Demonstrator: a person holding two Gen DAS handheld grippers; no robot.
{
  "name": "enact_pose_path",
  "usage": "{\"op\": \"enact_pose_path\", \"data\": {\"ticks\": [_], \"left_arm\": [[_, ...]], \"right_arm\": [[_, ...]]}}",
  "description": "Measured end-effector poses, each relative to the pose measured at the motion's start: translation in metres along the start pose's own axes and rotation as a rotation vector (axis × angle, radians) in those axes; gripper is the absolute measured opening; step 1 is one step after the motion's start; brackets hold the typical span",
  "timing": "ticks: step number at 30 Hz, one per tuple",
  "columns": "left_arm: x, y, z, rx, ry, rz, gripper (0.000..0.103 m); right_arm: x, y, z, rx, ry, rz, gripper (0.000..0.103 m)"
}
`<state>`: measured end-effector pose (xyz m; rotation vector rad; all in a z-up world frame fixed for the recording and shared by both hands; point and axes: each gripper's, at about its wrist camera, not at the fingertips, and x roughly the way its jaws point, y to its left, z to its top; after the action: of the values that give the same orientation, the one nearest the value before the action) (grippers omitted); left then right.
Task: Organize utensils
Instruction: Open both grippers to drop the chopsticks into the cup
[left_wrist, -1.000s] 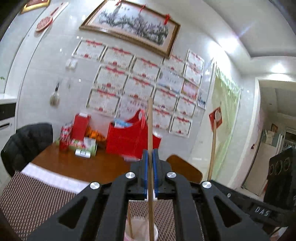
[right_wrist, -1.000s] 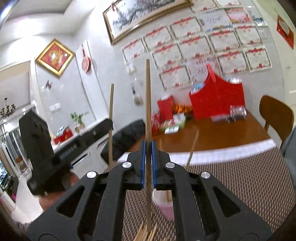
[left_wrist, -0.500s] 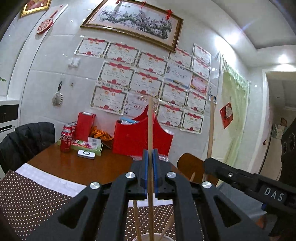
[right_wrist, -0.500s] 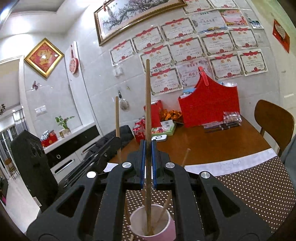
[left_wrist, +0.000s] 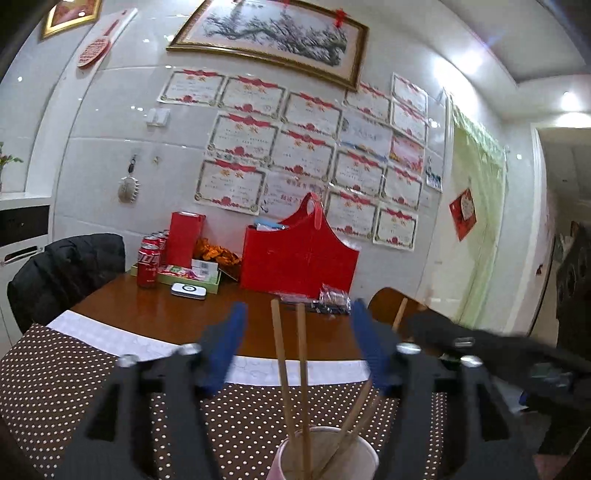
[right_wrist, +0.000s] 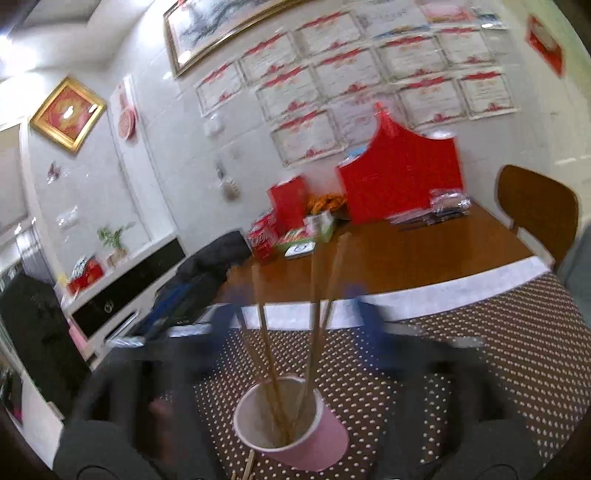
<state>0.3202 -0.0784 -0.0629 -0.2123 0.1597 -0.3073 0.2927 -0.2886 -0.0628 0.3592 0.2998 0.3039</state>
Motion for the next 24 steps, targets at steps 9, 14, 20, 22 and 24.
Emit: {"op": "enact_pose_path", "data": {"ticks": [9, 14, 20, 22, 24], "left_arm": [[-0.045, 0.006, 0.019, 0.037, 0.014, 0.041, 0.080], [-0.070, 0.008, 0.022, 0.056, 0.027, 0.071, 0.080], [-0.093, 0.011, 0.020, 0.071, 0.070, 0.099, 0.080], [-0.103, 0.010, 0.019, 0.083, 0.083, 0.107, 0.080], [-0.109, 0.009, 0.018, 0.094, 0.095, 0.111, 0.080]], "right_arm": [[-0.043, 0.003, 0.010, 0.020, -0.039, -0.030, 0.097], [-0.064, 0.010, 0.010, 0.007, -0.033, -0.039, 0.097], [-0.082, 0.014, 0.005, 0.010, -0.009, -0.064, 0.097], [-0.087, 0.016, 0.003, 0.011, -0.001, -0.071, 0.097], [-0.094, 0.019, 0.000, 0.003, 0.009, -0.077, 0.097]]}}
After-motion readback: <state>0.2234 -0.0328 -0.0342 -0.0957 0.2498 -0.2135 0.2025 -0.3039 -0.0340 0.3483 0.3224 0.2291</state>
